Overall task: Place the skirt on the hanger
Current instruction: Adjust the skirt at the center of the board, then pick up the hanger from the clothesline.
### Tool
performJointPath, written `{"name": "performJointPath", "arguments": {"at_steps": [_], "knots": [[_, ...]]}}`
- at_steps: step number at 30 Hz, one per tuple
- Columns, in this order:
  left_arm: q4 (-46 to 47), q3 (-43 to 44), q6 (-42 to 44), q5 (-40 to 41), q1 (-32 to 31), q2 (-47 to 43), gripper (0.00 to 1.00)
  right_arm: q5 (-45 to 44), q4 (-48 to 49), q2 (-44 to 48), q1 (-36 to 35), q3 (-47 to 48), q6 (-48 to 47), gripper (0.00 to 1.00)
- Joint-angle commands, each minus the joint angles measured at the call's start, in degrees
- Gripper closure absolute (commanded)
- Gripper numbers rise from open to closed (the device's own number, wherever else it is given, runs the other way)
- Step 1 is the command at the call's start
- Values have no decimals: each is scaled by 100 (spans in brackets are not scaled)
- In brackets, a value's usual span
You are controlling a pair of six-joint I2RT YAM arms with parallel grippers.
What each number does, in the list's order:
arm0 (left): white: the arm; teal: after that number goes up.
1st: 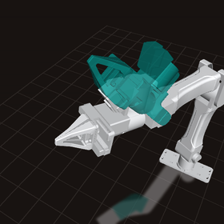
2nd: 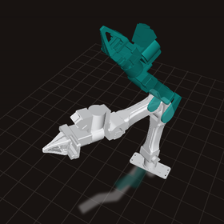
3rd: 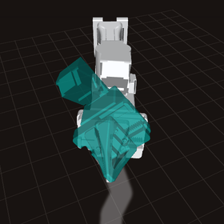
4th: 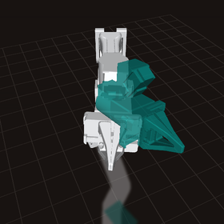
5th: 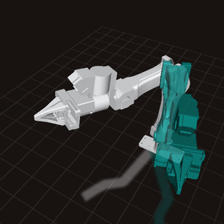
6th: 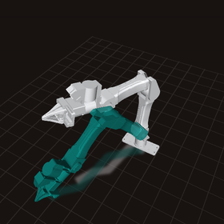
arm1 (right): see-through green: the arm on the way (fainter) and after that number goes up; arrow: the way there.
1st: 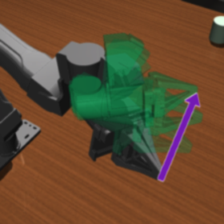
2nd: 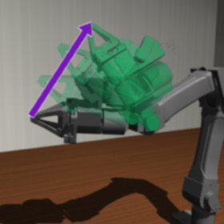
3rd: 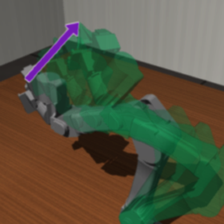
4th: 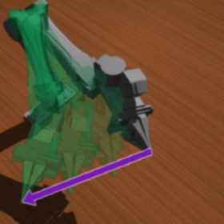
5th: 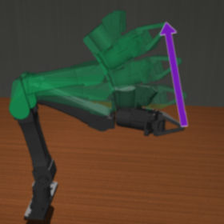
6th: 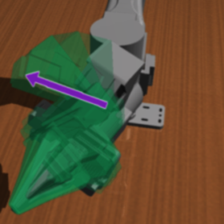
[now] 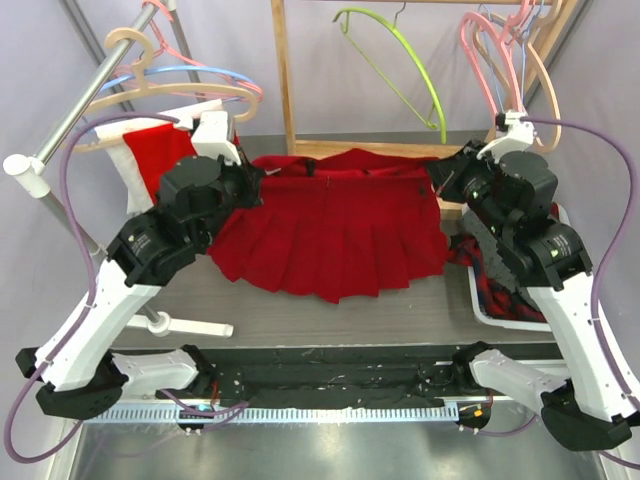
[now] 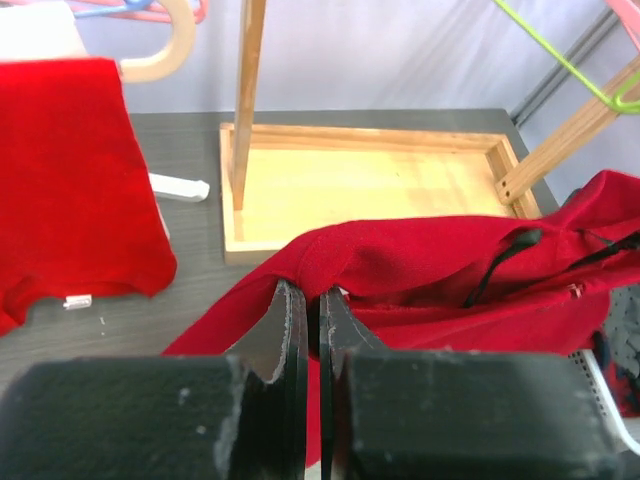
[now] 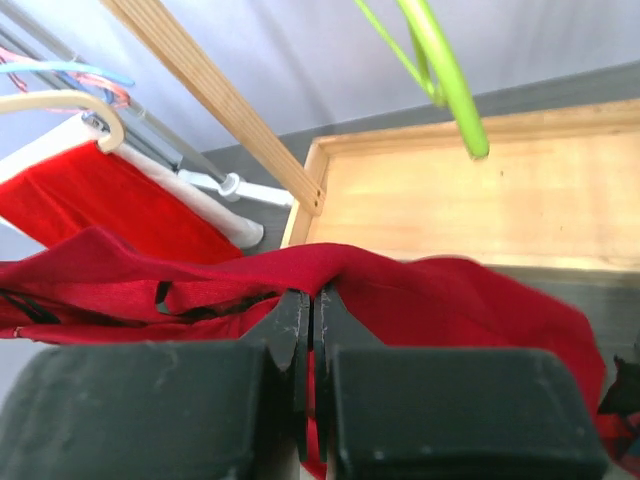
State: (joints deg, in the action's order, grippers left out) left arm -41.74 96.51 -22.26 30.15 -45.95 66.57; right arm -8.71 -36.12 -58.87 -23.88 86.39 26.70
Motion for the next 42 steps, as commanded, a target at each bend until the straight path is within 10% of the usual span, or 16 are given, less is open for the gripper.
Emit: {"name": "performJointPath", "arguments": {"at_steps": [1,14,23,42], "knots": [[139,-868,-171,-184,78,-328,100,1,-123,341,41,-987,142,99],[1352,-3947,-1289,-1714,78,-74,100,-69,509,860,41,-4544,917,99],[1308,-3595,-1166,-1987,78,296,100,-456,-403,631,41,-2717,231,30],[1291,-3850,-1202,-2312,78,208,100,-1354,-44,-1240,848,2029,-1378,36]]}}
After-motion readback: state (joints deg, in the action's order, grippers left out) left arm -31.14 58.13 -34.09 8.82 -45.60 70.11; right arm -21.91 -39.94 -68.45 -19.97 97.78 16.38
